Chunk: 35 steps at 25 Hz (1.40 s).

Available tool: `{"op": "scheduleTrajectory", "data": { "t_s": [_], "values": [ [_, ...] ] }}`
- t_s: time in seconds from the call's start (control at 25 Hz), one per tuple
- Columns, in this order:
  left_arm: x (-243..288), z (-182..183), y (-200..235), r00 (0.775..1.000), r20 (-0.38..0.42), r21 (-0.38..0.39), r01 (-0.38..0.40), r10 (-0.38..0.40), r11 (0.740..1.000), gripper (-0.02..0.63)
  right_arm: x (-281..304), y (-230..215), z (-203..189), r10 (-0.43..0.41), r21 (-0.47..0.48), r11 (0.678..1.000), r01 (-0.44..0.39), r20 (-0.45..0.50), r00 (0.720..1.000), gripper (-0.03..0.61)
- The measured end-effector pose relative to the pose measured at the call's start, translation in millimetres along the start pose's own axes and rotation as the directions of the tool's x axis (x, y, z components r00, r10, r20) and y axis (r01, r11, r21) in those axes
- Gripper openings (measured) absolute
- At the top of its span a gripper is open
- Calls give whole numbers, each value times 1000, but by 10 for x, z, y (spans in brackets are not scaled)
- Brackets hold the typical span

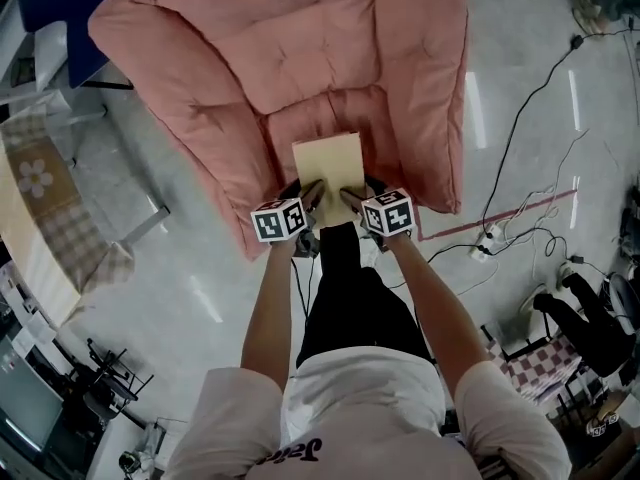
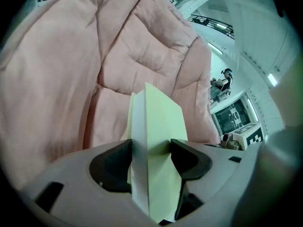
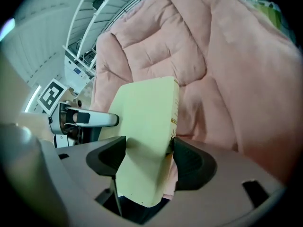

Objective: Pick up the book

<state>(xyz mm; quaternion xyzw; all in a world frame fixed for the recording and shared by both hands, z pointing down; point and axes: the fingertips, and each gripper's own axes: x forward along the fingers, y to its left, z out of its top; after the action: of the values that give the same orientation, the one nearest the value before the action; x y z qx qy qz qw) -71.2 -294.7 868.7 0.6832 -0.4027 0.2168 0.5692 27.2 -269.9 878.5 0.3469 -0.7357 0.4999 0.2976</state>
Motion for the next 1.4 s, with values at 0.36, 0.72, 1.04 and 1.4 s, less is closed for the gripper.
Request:
{"op": "scheduleTrajectory", "data": {
  "t_s": [0.36,0.72,1.04,1.4],
  "values": [
    [-946,286,-1032,974,217,166,33,-69,985,259,-1214,542,390,-15,-117,992,43,226,974,319],
    [-2152,337,-2151,886,438,314,8,-152,949,259,-2609,1285,615,25,-260,960,103,445,895,319],
    [-3122,202,-2899,786,563,422,-10,-254,906,259,-3636,1949,601,59,-352,916,191,590,805,319],
    [-4197,150,-3684,635,669,550,-74,-386,832,259,-4704,2691,666,143,-418,862,287,744,653,319]
  ]
}}
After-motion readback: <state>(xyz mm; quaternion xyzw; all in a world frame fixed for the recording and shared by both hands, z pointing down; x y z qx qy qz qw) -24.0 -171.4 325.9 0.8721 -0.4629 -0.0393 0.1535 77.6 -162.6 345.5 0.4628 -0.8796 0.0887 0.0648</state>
